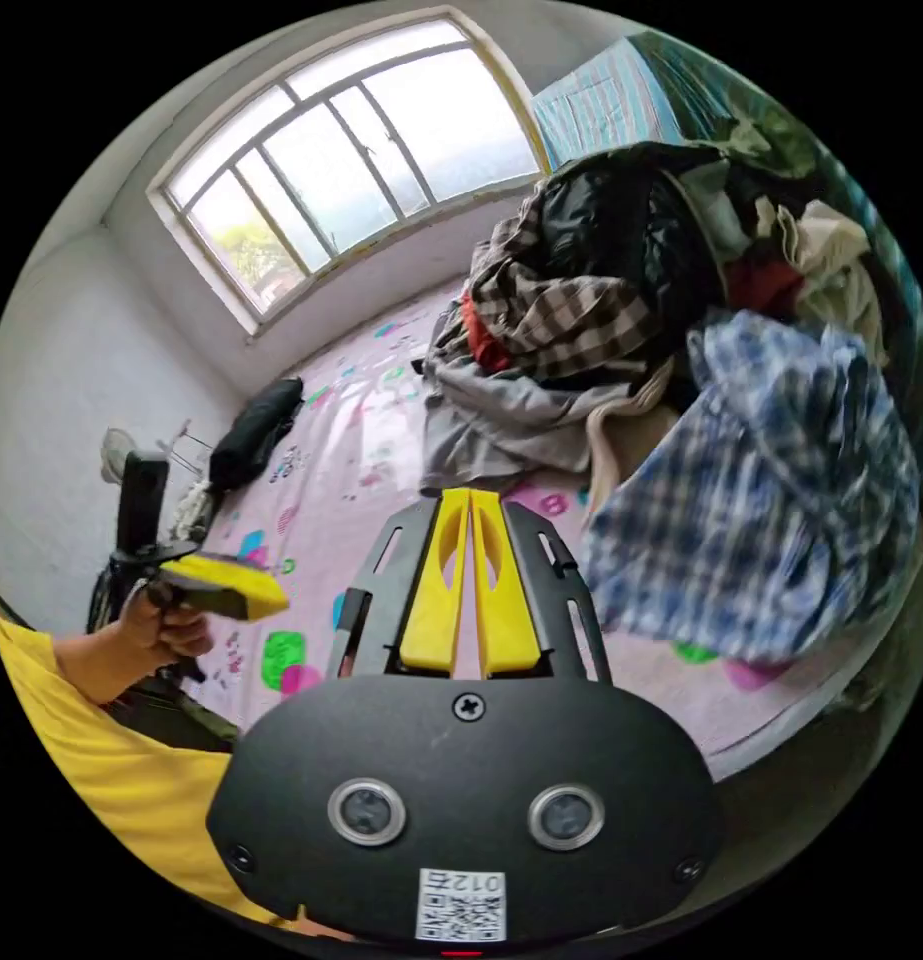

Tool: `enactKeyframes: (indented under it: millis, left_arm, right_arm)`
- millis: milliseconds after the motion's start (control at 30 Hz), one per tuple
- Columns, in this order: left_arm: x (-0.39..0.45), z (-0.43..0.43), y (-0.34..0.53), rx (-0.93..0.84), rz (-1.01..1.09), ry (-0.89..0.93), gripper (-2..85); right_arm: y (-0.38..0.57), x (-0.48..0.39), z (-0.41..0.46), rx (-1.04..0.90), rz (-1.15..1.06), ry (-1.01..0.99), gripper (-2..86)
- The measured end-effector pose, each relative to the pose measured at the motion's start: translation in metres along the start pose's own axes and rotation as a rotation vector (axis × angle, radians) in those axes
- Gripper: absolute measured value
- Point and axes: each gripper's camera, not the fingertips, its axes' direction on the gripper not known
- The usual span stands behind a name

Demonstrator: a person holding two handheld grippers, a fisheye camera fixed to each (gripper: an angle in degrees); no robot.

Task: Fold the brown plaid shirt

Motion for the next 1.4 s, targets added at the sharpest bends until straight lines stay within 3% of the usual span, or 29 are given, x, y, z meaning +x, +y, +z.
enactKeyframes:
  millis: [267, 500, 567, 667, 833, 1033, 1233, 1400]
  left_arm:
    - [-0.028, 0.030, -0.076, 0.052, -0.160, -0.093, 0.7]
    - [-0.067, 0.034, -0.151, 0.103, -0.210, -0.123, 1.5]
    - [-0.087, 0.030, -0.166, 0.141, -0.259, -0.123, 2.2]
    - [-0.128, 0.020, -0.185, 0.229, -0.378, -0.075, 5.5]
    - [-0.196, 0.007, -0.207, 0.378, -0.545, 0.147, 13.5]
    - [-0.214, 0.010, -0.240, 0.364, -0.469, 0.366, 16.4]
    - [-0.182, -0.005, -0.271, 0.063, -0.327, 0.174, 8.0]
    - [-0.135, -0.124, -0.275, 0.340, -0.098, 0.310, 6.2]
  right_arm:
    - [-0.166, 0.032, -0.013, 0.021, -0.331, 0.380, 9.0]
    - [-0.224, 0.036, 0.005, -0.153, -0.470, 0.415, 8.6]
    - [-0.228, 0.027, -0.015, -0.152, -0.487, 0.280, 2.4]
    - [-0.217, 0.007, -0.064, -0.092, -0.513, -0.088, 0.9]
    - [-0.178, -0.030, -0.127, -0.082, -0.617, -0.404, 0.2]
    - [-0.157, -0.038, -0.178, -0.093, -0.595, -0.538, 0.2]
    - [-0.159, -0.054, -0.232, -0.025, -0.593, -0.650, 0.7]
    - [-0.174, -0.038, -0.266, 0.067, -0.476, -0.706, 1.6]
